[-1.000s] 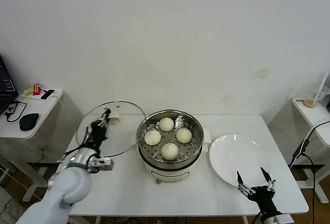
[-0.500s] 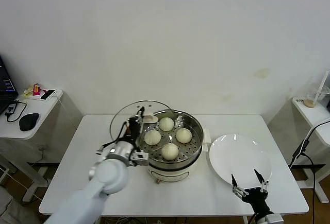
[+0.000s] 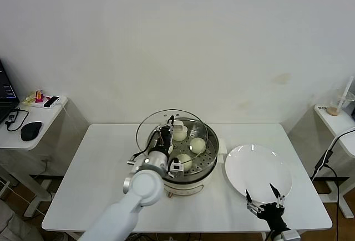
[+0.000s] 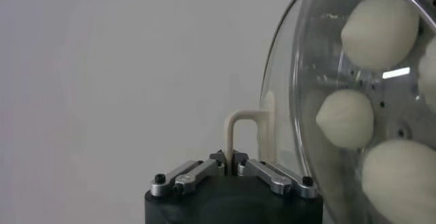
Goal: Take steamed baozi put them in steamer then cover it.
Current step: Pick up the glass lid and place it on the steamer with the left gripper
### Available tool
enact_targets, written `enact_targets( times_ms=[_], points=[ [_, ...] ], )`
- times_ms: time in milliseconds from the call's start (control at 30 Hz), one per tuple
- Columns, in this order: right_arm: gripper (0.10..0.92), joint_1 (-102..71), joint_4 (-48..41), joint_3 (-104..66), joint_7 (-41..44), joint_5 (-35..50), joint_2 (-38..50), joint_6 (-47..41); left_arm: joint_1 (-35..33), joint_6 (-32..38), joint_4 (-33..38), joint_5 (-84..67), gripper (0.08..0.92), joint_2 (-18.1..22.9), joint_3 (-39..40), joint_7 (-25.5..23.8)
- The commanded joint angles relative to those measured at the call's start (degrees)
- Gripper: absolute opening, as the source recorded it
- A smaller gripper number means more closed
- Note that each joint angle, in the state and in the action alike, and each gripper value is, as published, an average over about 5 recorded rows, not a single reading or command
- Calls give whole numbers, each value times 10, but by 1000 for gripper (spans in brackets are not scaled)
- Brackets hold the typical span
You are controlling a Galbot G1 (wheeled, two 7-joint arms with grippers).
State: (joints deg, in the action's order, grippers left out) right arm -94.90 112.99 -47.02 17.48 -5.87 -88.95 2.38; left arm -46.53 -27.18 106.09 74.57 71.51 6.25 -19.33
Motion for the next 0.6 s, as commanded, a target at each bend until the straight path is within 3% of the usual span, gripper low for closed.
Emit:
enact_targets(
  times_ms=[33, 600],
  points=[
    [823, 1, -4, 4, 0, -4, 1, 2, 0, -2, -28, 41, 132, 54, 8, -10],
    [823, 0, -14, 12, -3, -2, 9, 6, -41, 10, -40, 64, 132, 80, -8, 14]
  ],
)
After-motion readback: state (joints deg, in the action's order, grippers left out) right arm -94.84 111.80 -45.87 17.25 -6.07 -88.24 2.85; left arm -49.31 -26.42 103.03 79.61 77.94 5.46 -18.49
